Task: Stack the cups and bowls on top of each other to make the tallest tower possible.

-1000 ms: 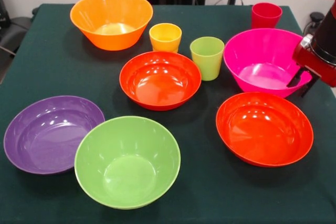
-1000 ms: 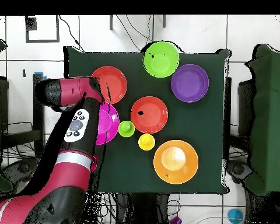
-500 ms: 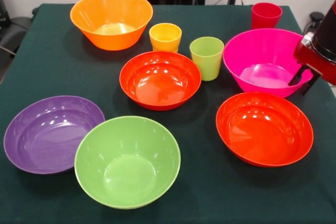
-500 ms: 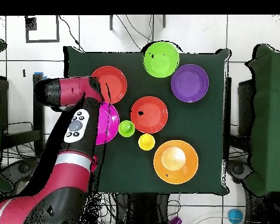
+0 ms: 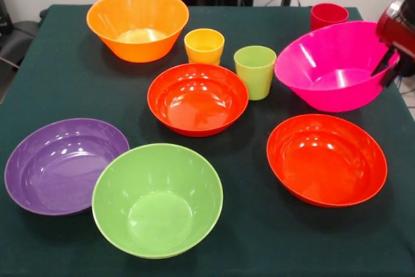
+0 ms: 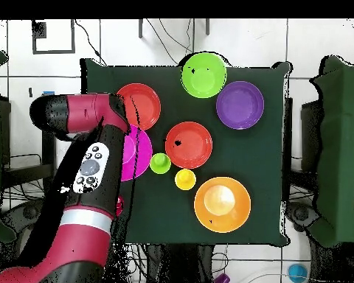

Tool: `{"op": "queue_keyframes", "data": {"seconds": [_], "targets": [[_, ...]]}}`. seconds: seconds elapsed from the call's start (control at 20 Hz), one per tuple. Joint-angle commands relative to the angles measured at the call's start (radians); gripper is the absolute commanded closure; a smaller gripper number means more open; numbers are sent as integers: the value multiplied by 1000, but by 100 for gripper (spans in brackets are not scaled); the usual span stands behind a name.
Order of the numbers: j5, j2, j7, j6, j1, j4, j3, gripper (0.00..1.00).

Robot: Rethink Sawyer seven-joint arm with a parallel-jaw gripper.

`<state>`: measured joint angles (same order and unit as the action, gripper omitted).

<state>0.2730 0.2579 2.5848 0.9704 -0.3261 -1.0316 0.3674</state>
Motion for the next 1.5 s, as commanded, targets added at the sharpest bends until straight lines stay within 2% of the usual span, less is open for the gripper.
{"op": "queue_keyframes", "data": {"seconds": [0.05, 0.5, 1.0, 1.5], "targets": [[3, 106, 3, 144, 18, -69, -108, 100], [-17, 117, -21, 199, 43, -31, -115, 100], [-78, 56, -129, 294, 120, 138, -105, 100], [-127, 43, -202, 288, 169, 185, -113, 100]]}}
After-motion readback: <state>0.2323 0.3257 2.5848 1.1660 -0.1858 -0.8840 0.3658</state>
